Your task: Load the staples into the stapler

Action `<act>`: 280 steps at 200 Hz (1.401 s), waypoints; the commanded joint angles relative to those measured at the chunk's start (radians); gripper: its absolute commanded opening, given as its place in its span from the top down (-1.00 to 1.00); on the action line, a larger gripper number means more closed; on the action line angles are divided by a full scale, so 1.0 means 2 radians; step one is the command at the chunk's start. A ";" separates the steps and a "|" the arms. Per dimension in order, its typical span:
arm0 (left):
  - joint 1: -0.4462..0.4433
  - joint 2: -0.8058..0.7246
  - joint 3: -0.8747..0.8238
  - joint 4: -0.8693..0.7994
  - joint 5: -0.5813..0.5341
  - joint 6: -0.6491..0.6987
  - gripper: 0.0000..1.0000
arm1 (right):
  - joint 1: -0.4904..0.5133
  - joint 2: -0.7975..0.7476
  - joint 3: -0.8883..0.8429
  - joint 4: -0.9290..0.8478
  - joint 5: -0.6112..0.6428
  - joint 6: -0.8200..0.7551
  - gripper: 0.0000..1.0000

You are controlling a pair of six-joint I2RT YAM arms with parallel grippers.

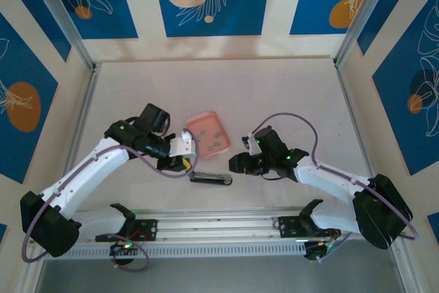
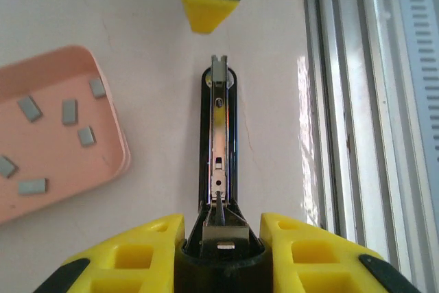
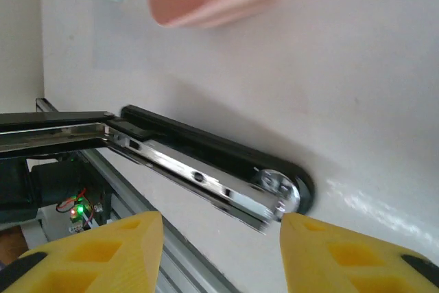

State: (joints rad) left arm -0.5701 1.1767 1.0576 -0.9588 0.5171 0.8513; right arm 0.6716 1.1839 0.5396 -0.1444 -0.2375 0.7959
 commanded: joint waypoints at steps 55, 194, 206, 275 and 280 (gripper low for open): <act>-0.013 0.021 0.026 -0.022 -0.034 0.018 0.61 | 0.018 0.104 -0.014 0.095 -0.079 0.102 0.19; -0.106 0.109 0.048 0.114 -0.040 -0.083 0.67 | 0.036 0.205 -0.004 0.194 -0.096 0.124 0.58; -0.116 0.119 0.047 0.132 -0.041 -0.094 0.68 | 0.036 0.209 -0.005 0.204 -0.096 0.127 0.58; -0.140 0.169 0.025 0.212 -0.072 -0.146 0.69 | 0.036 0.214 -0.015 0.254 -0.100 0.137 0.55; -0.141 0.174 0.026 0.212 -0.075 -0.147 0.69 | 0.036 0.213 -0.017 0.255 -0.101 0.137 0.54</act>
State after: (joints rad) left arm -0.8200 1.4937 1.0943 -0.7208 0.3096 0.6022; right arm 0.7273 1.5997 0.5255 0.3065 -0.4335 1.0618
